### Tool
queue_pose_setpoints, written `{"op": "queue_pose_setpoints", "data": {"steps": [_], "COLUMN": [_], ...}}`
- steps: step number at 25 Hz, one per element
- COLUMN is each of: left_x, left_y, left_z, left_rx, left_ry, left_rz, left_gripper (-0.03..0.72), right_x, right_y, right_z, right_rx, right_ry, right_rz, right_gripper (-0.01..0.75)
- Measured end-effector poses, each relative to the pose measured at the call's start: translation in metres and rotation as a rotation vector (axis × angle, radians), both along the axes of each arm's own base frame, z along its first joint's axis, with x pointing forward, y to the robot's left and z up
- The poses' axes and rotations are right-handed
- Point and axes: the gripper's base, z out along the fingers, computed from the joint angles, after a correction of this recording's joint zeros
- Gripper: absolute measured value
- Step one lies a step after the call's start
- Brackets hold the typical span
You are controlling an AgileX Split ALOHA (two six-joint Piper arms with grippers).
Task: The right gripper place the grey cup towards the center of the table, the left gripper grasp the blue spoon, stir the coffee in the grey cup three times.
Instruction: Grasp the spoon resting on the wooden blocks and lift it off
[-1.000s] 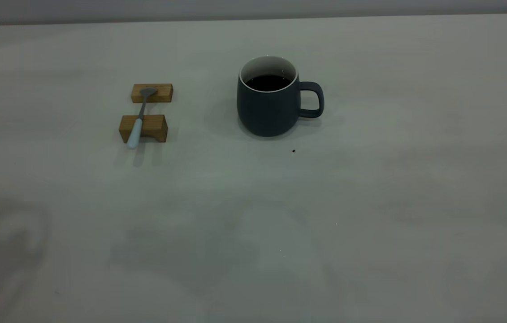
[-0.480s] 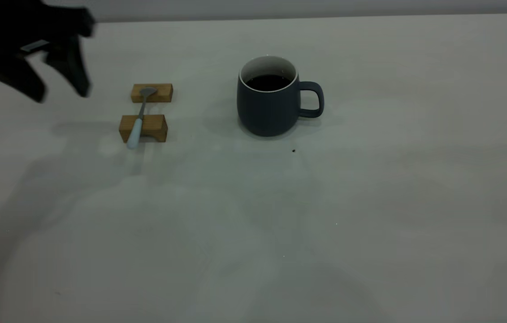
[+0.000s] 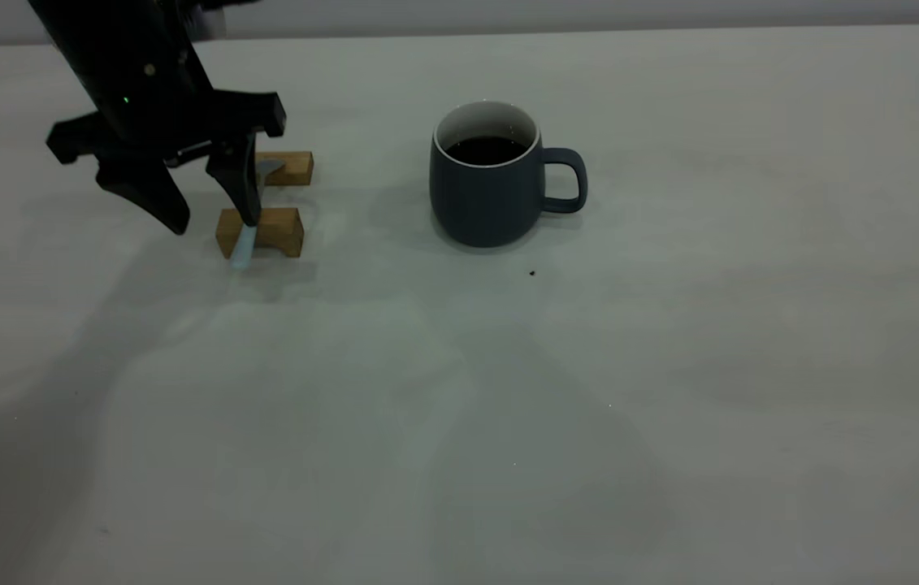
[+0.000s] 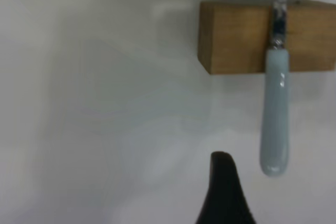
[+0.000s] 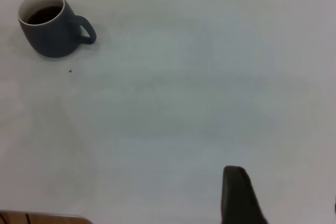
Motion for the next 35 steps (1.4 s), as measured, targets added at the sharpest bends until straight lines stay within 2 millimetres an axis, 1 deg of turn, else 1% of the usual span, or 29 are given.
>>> {"op": "queue_pose_setpoints", "data": {"steps": [5, 10, 14, 18, 20, 23, 25, 28, 29, 31, 33, 35], "left_x": [0.005, 0.004, 0.004, 0.004, 0.003, 0.004, 0.004, 0.004, 0.003, 0.002, 0.001, 0.002], "left_y": [-0.001, -0.002, -0.009, -0.011, -0.011, -0.011, -0.011, -0.011, -0.011, -0.011, -0.012, -0.013], "left_z": [-0.013, -0.029, -0.037, -0.044, -0.046, -0.046, -0.046, -0.046, -0.045, -0.04, -0.028, -0.009], "left_rx": [0.003, 0.008, 0.006, 0.007, 0.007, 0.006, 0.005, 0.006, 0.006, 0.008, 0.005, -0.008], "left_ry": [0.013, 0.035, 0.015, 0.015, 0.019, 0.014, 0.012, 0.016, 0.021, 0.04, 0.047, 0.034], "left_rz": [0.004, 0.007, -0.006, -0.006, 0.008, 0.02, 0.021, 0.024, 0.024, 0.021, 0.021, 0.034], "left_gripper": [0.595, 0.595, 0.579, 0.545, 0.516, 0.444, 0.371, 0.195, 0.151, 0.151, 0.151, 0.151], "right_x": [0.0, 0.0, 0.0, 0.0, 0.0, 0.0, 0.0, 0.0, 0.0, 0.0, 0.0, 0.0], "right_y": [0.0, 0.0, 0.0, 0.0, 0.0, 0.0, 0.0, 0.0, 0.0, 0.0, 0.0, 0.0], "right_z": [0.0, 0.0, 0.0, 0.0, 0.0, 0.0, 0.0, 0.0, 0.0, 0.0, 0.0, 0.0], "right_rx": [0.0, 0.0, 0.0, 0.0, 0.0, 0.0, 0.0, 0.0, 0.0, 0.0, 0.001, 0.001], "right_ry": [0.0, 0.0, 0.0, 0.0, 0.0, 0.0, 0.0, 0.0, 0.0, 0.0, 0.0, 0.0], "right_rz": [0.0, 0.0, 0.0, 0.0, 0.0, 0.0, 0.0, 0.0, 0.0, 0.0, -0.001, -0.001], "right_gripper": [0.471, 0.471, 0.471, 0.471, 0.471, 0.471, 0.471, 0.471, 0.471, 0.471, 0.471, 0.471]}}
